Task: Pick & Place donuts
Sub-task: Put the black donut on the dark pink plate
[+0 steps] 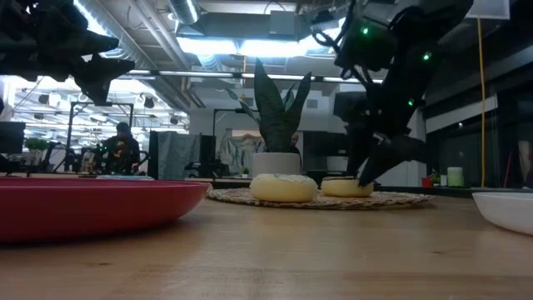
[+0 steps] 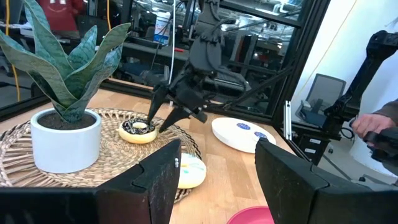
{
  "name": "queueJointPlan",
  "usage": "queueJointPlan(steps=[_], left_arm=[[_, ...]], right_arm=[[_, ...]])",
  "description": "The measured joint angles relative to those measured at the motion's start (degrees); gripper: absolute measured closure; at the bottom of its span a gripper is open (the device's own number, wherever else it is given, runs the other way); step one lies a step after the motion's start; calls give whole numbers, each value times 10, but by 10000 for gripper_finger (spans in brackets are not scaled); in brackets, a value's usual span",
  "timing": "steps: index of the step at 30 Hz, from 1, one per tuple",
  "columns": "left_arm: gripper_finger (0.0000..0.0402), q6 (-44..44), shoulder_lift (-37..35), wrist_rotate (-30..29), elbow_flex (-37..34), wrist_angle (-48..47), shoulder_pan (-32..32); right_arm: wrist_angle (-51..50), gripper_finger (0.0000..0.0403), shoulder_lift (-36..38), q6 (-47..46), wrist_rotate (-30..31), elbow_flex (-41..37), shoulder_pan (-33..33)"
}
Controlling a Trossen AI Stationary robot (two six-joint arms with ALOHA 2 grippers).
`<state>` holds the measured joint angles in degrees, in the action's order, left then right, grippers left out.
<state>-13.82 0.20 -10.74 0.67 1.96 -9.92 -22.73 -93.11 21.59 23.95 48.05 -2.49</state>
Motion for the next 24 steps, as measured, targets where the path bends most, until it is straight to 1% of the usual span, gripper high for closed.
queueJointPlan(steps=[5, 8, 16, 19, 24], left_arm=[[203, 0, 0, 0, 0, 0, 0], [203, 0, 0, 0, 0, 0, 0], [203, 0, 0, 1, 0, 0, 0], [203, 0, 0, 0, 0, 0, 0], [203, 0, 0, 0, 0, 0, 0]], right_arm=[[9, 231, -10, -2, 1, 0, 11], [13, 231, -14, -1, -11, -7, 16], [22, 235, -23, -3, -14, -13, 16], [20, 255, -23, -3, -15, -11, 16], [18, 314, -23, -13, -15, -10, 16]])
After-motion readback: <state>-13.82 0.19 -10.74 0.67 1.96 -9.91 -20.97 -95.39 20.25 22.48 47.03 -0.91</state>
